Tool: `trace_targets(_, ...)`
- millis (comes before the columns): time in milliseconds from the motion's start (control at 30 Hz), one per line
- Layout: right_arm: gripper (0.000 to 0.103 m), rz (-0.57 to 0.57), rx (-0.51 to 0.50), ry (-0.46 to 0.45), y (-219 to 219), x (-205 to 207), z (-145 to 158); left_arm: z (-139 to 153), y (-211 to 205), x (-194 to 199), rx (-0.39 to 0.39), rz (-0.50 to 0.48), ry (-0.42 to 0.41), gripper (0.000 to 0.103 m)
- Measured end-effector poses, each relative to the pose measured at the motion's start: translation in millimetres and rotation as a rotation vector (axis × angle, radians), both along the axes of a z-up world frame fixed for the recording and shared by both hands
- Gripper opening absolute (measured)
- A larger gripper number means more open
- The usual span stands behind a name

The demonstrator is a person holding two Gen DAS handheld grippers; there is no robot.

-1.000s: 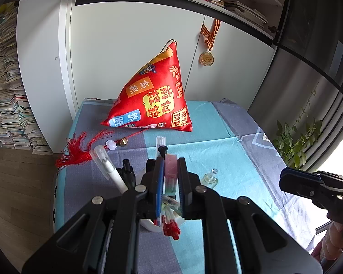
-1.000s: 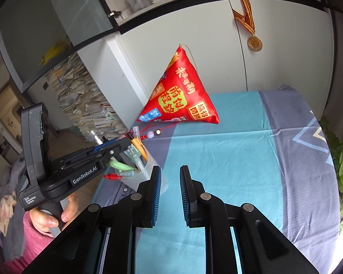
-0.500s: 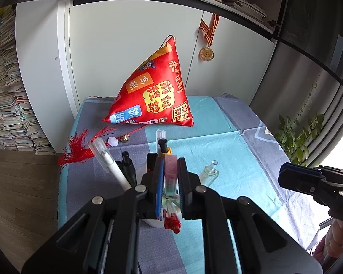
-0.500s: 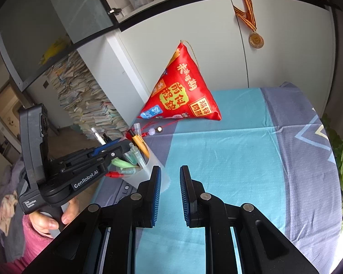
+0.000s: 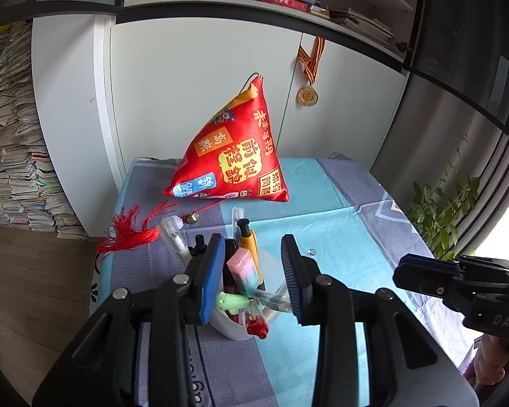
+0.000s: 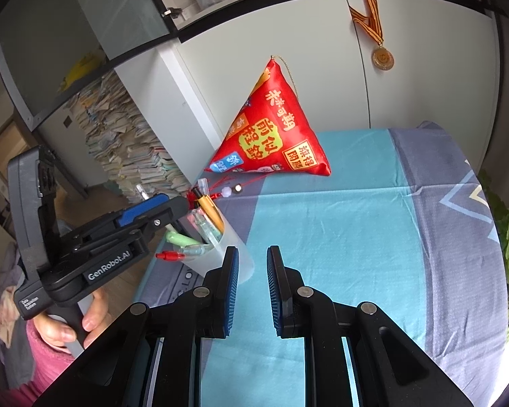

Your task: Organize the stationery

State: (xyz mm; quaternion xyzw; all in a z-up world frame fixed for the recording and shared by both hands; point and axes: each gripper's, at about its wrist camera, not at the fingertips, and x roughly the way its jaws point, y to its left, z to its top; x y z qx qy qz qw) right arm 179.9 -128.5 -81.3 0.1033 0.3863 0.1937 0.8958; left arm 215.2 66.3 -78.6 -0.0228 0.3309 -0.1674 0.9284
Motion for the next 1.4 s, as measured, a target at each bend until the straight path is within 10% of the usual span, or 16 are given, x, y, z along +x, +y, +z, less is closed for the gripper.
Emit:
trace_targets(467,0.018,0.013,-0.004,0.008,7,1,-1,15,9,-25,0.014,0.02,-0.069,0.04)
trace_targets(767,0.018,-0.013,-0.033,-0.019,7,-6,5,26,0,-44,0.054,0.038,-0.129,0.065)
trace_targets(1400,0.049,-0.268,-0.269,-0.198,-27,-76,59,69,-22,-113,0.096,0.119,-0.325,0.102)
